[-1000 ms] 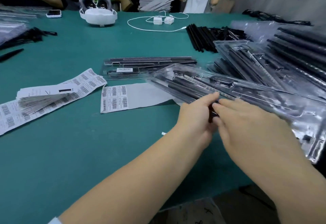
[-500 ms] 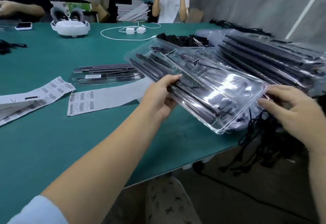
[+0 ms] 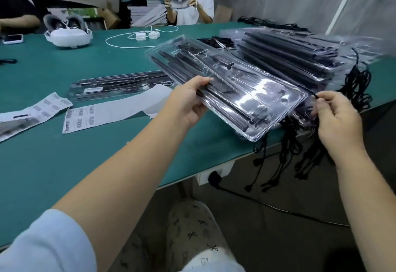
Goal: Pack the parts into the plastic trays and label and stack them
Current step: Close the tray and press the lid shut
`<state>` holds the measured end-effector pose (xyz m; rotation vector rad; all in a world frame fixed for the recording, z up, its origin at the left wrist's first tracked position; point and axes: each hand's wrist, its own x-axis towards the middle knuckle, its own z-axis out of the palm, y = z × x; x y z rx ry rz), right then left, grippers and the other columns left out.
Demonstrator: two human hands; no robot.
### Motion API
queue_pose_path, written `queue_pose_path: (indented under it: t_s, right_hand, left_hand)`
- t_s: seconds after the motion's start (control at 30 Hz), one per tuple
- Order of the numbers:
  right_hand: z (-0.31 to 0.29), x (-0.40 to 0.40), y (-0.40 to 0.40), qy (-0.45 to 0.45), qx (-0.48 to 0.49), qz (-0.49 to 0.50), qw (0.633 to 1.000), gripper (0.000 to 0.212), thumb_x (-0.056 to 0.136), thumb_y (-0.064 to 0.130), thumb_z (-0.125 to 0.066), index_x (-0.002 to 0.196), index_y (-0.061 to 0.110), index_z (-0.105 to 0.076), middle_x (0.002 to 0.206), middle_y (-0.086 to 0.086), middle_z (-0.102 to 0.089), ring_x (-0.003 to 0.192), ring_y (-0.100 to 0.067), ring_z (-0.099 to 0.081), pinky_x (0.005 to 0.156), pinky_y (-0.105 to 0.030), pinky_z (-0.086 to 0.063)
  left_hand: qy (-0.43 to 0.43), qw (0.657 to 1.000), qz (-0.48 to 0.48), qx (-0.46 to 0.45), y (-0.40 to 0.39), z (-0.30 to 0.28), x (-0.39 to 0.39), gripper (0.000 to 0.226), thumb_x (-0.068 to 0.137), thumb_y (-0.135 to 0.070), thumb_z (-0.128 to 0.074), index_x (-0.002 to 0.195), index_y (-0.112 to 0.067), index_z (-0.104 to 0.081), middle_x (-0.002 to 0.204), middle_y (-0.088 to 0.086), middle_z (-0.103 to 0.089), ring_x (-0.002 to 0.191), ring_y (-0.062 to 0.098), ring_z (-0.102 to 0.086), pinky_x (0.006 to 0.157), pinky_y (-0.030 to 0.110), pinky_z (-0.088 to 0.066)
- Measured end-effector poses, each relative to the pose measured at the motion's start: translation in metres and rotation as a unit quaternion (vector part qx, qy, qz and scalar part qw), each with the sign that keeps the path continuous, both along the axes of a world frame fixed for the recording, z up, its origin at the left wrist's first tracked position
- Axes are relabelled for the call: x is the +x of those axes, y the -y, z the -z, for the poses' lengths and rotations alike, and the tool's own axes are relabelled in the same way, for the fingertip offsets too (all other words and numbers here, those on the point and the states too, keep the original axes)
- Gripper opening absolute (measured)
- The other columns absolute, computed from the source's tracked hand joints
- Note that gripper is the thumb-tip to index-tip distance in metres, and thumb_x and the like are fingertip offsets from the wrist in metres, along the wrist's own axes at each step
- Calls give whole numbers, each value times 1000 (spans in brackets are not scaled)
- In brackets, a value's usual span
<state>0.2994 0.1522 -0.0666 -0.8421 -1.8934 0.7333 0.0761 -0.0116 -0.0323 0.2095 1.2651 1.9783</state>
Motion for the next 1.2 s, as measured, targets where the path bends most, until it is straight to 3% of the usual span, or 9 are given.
queue_pose_path:
  t_s: [0.1,0.23,0.3,0.37,0.5,0.57,0.77,0.93,1.2]
  right_hand:
    - [-21,7,20,-73,-114,-60,989,22,94,26,-50,85,37,-67,64,17,-60,62,1,-55,58,-23,-53]
    - [-54,4,66,-188,-199,-193,942,18,85,24,-56,80,29,-72,59,9,-58,55,-5,-53,44,-23,-46]
    - [-62,-9,95,-217,-286,-296,885,17,84,18,-56,80,24,-72,59,8,-57,53,-5,-52,41,-22,-43]
    - [-63,-28,121,-232,-386,-366,814,7,80,15,-59,83,16,-66,57,6,-53,49,-4,-49,37,-18,-39]
    - [-50,-75,151,-242,-635,-382,626,10,71,20,-56,76,11,-55,59,2,-45,40,-4,-39,26,-10,-28]
    - [-40,-92,160,-162,-703,-380,579,17,77,25,-51,75,8,-53,66,-2,-49,38,-4,-35,24,-9,-24]
    - [0,-107,196,117,-621,-441,637,62,96,48,-30,70,10,-71,78,-15,-71,38,-12,-49,28,-12,-22]
    - [24,-72,217,189,-589,-483,620,46,81,44,-60,106,6,-67,74,-15,-70,42,-14,-57,32,-18,-35]
    - [10,-19,180,241,-444,-465,727,24,82,29,-70,104,21,-70,79,4,-65,65,0,-55,59,-10,-39]
  left_hand:
    - [1,1000,5,11,-1,-3,2,12,86,-12,-59,74,-12,-64,71,1,-67,58,12,-62,64,23,-55]
    - [0,998,32,63,17,-8,-16,22,88,-15,-51,68,-11,-62,83,6,-63,73,21,-59,90,33,-52]
    - [-23,996,49,74,31,-7,-30,33,88,-20,-48,63,-12,-67,86,7,-61,81,25,-55,95,36,-45]
    - [-56,995,46,75,49,-6,-46,41,89,-22,-47,57,-13,-71,76,3,-66,72,22,-62,77,34,-55]
    - [-61,997,14,37,90,-2,-80,23,89,-20,-48,80,-11,-67,78,3,-71,74,22,-68,70,35,-56]
    - [-57,998,5,1,111,5,-97,23,91,-20,-48,84,-9,-67,76,4,-73,70,20,-70,65,36,-59]
    - [-66,992,8,-103,165,32,-126,24,92,-21,-49,107,-6,-62,76,3,-74,63,16,-70,54,31,-57]
    - [-90,989,-14,-119,182,47,-140,18,92,-13,-52,103,-2,-63,89,11,-74,70,20,-72,56,35,-57]
    - [-121,978,-6,-168,188,51,-157,22,87,-10,-59,107,-1,-63,88,14,-73,71,22,-72,59,34,-58]
